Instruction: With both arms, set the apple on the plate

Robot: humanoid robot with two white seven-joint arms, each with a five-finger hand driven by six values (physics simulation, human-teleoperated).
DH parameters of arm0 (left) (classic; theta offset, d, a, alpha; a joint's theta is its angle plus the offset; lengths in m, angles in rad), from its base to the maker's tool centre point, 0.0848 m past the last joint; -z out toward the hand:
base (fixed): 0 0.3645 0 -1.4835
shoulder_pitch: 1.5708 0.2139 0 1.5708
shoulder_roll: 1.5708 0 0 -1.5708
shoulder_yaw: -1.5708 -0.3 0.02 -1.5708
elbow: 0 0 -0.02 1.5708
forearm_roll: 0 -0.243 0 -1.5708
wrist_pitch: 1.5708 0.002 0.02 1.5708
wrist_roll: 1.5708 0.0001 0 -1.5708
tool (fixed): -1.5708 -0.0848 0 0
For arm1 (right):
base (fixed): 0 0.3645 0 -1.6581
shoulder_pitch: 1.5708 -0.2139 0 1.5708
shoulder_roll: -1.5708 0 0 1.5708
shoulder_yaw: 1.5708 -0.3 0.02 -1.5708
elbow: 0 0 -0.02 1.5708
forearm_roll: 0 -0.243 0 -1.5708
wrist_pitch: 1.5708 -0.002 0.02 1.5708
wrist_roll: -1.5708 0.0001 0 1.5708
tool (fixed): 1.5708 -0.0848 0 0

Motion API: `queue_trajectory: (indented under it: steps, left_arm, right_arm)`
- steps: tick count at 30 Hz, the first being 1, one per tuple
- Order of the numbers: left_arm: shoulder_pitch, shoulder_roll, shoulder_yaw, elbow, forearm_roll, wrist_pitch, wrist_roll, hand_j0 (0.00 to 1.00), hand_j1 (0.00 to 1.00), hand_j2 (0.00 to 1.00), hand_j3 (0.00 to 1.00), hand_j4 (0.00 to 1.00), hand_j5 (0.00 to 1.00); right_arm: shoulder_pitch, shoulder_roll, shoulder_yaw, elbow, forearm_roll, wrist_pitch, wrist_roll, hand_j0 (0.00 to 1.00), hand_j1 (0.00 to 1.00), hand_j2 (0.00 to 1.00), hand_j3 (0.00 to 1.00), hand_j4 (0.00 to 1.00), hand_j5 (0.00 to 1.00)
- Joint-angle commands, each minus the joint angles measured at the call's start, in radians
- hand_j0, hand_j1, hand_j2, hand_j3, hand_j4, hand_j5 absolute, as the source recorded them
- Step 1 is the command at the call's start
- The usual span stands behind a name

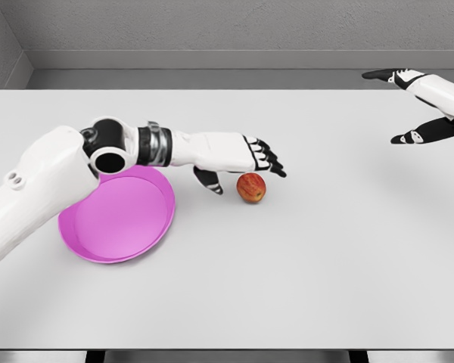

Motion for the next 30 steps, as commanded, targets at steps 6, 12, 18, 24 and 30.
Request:
queue_trajectory:
  steps: [6, 12, 18, 24, 30]
  left_arm:
    - [-0.002, -0.026, -0.025, 0.042, -0.03, 0.002, 0.0, 0.95, 0.95, 0.95, 0.95, 0.95, 0.95]
    - [-0.005, -0.027, -0.025, 0.06, -0.03, 0.002, 0.0, 0.89, 0.89, 0.89, 0.89, 0.89, 0.89]
    - [-0.02, -0.069, -0.025, 0.161, -0.054, 0.002, 0.002, 0.89, 0.89, 0.89, 0.89, 0.89, 0.89]
    - [-0.02, -0.101, -0.025, 0.166, -0.059, 0.002, 0.002, 0.89, 0.89, 0.89, 0.89, 0.89, 0.89]
    - [-0.021, -0.106, -0.025, 0.177, -0.062, 0.002, 0.002, 0.89, 0.89, 0.89, 0.89, 0.89, 0.89]
  right_arm:
    - [-0.003, -0.002, 0.0, -0.003, -0.008, 0.003, 0.0, 1.0, 1.0, 1.0, 1.0, 1.0, 1.0]
    - [0.0, -0.004, 0.0, -0.003, -0.008, 0.003, 0.0, 1.0, 1.0, 1.0, 1.0, 1.0, 1.0]
    - [0.002, -0.005, 0.0, -0.004, -0.008, 0.003, 0.0, 1.0, 1.0, 1.0, 1.0, 1.0, 1.0]
    - [0.002, -0.005, 0.0, -0.006, -0.008, 0.003, 0.0, 1.0, 1.0, 1.0, 1.0, 1.0, 1.0]
    - [0.002, -0.005, 0.0, -0.006, -0.008, 0.003, 0.0, 1.0, 1.0, 1.0, 1.0, 1.0, 1.0]
